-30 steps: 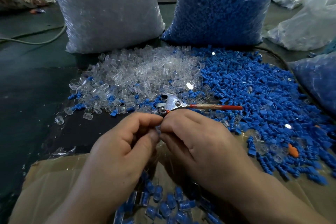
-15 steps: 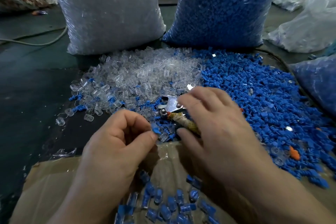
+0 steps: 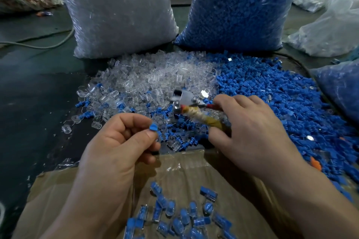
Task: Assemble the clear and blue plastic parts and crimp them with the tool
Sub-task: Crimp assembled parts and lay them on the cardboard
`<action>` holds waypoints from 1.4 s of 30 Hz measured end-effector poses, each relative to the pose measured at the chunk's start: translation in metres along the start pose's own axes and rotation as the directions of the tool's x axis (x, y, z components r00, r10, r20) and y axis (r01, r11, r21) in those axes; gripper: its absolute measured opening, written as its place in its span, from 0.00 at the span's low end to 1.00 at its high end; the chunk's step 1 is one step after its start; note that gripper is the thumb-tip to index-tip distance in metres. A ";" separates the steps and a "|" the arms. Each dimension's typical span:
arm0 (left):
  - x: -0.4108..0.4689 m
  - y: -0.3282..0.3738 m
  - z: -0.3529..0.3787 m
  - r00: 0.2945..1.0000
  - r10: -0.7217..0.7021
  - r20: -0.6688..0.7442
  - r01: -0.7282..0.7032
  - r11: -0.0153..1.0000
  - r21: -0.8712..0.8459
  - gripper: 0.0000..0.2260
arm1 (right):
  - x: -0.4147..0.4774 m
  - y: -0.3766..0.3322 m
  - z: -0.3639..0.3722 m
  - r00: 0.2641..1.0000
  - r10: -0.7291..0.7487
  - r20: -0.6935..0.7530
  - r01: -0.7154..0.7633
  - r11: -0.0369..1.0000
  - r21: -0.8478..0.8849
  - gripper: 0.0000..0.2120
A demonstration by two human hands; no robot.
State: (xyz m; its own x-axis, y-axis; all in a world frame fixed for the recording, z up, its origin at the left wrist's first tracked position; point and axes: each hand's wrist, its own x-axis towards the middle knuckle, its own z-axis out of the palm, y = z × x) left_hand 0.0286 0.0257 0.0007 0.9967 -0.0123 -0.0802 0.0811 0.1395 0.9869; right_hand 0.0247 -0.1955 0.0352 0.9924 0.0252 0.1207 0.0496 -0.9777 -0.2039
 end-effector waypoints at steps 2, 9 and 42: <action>-0.001 0.002 0.001 1.000 -0.018 -0.011 0.018 0.999 -0.041 0.08 | -0.003 -0.004 -0.003 0.997 -0.023 -0.074 0.030 0.995 0.098 0.23; -0.002 0.007 0.004 0.998 0.064 0.003 -0.064 0.998 -0.011 0.09 | -0.014 -0.007 -0.010 0.981 -0.191 0.018 0.189 0.978 0.092 0.24; -0.004 0.005 -0.001 0.993 0.107 -0.041 -0.087 0.933 0.348 0.13 | -0.003 0.009 -0.005 1.000 -0.026 0.017 0.027 0.996 -0.082 0.32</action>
State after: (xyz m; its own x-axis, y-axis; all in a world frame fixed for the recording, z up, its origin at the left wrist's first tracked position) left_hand 0.0247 0.0277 0.0058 0.9988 0.0433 0.0206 -0.0109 -0.2133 0.9769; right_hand 0.0219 -0.2052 0.0376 0.9925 0.0536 0.1095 0.0667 -0.9905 -0.1199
